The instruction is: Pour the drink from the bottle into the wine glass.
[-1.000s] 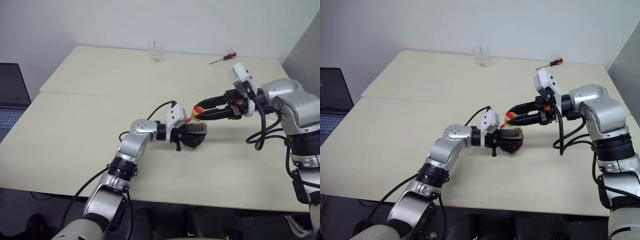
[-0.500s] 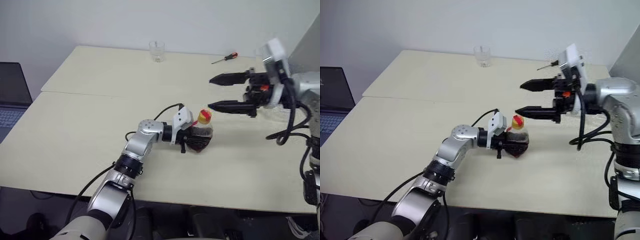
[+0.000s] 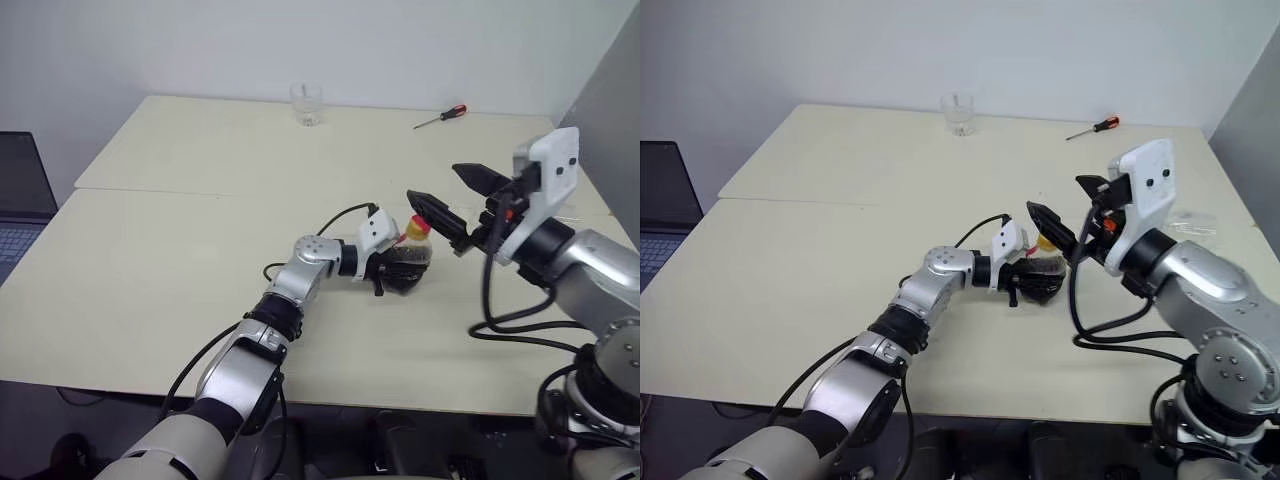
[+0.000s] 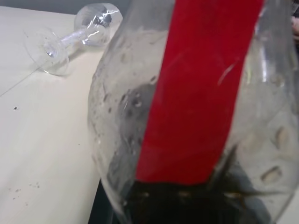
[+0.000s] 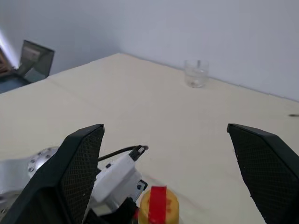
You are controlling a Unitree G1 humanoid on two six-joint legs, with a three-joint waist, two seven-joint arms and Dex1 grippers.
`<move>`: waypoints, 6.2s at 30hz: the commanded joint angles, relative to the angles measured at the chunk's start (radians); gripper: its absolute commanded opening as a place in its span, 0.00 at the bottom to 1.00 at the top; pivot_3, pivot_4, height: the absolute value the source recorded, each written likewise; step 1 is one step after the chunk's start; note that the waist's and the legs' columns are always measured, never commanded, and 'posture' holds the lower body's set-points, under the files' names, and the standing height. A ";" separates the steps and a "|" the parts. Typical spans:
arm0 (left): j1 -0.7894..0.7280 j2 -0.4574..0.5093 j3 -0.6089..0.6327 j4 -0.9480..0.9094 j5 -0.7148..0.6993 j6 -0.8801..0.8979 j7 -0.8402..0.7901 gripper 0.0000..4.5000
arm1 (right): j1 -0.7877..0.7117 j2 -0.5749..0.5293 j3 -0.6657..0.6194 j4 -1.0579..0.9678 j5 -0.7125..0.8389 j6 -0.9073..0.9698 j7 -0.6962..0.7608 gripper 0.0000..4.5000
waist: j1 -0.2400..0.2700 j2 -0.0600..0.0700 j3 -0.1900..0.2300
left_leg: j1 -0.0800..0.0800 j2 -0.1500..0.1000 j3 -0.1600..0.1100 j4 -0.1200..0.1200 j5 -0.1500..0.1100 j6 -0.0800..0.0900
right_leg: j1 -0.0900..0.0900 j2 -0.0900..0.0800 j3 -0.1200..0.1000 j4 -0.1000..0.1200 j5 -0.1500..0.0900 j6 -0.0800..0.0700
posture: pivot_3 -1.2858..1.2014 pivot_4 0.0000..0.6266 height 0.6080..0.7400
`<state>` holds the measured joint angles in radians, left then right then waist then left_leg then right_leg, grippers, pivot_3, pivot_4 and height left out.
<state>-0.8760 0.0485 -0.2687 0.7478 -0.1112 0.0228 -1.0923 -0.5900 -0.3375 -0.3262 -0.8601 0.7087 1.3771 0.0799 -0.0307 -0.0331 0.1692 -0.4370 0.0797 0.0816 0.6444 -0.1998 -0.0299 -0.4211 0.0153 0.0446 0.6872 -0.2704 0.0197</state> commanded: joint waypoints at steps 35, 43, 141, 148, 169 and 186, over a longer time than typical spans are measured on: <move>-0.059 -0.010 0.045 0.030 0.004 -0.066 0.012 0.20 | 0.050 0.353 0.226 0.088 -0.388 -0.061 -0.272 1.00 | -0.002 0.000 0.000 | -0.001 0.000 0.000 0.000 0.000 0.000 | 0.000 0.000 -0.002 -0.001 0.000 0.000 | 0.52 0.24 1.00; -0.052 -0.006 0.045 0.020 0.004 -0.061 0.013 0.20 | 0.074 0.359 0.197 0.145 -0.420 -0.141 -0.251 1.00 | -0.002 0.000 0.000 | -0.001 0.000 0.001 0.000 0.000 0.000 | 0.000 0.000 -0.002 -0.001 0.000 0.000 | 0.52 0.24 1.00; -0.025 0.056 0.080 -0.020 0.025 -0.039 0.044 0.19 | 0.055 0.306 0.224 0.357 -0.334 -0.453 -0.114 1.00 | -0.001 0.000 0.000 | -0.003 0.000 0.001 -0.001 0.000 0.000 | 0.000 0.000 -0.003 -0.005 0.000 -0.001 | 0.52 0.24 1.00; -0.017 0.062 0.083 -0.038 0.022 -0.033 0.042 0.19 | 0.071 0.302 0.202 0.349 -0.318 -0.454 -0.102 1.00 | -0.001 0.000 0.000 | -0.003 0.000 0.000 -0.001 0.000 0.000 | 0.000 0.000 -0.003 -0.004 0.000 -0.001 | 0.52 0.24 1.00; -0.007 0.083 0.081 -0.068 0.022 -0.020 0.037 0.18 | 0.155 0.252 0.153 0.257 -0.206 -0.424 -0.071 1.00 | -0.001 0.000 0.000 | -0.003 0.000 0.000 -0.001 0.000 0.000 | 0.000 0.000 -0.003 -0.004 0.000 -0.001 | 0.52 0.24 1.00; -0.011 0.088 0.081 -0.064 0.027 -0.024 0.040 0.18 | 0.204 0.211 0.177 0.198 -0.106 -0.382 -0.050 0.46 | -0.001 0.000 0.000 | -0.003 0.000 0.000 -0.001 0.000 0.000 | 0.000 0.000 -0.003 -0.004 0.000 -0.001 | 0.52 0.24 1.00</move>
<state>-0.8681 0.1334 -0.2020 0.7322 -0.0715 0.0166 -1.0538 -0.3903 -0.1123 -0.1314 -0.6317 0.6060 0.9979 0.0410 -0.0319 -0.0329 0.1690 -0.4397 0.0799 0.0819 0.6437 -0.1998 -0.0298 -0.4209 0.0158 0.0419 0.6829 -0.2702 0.0189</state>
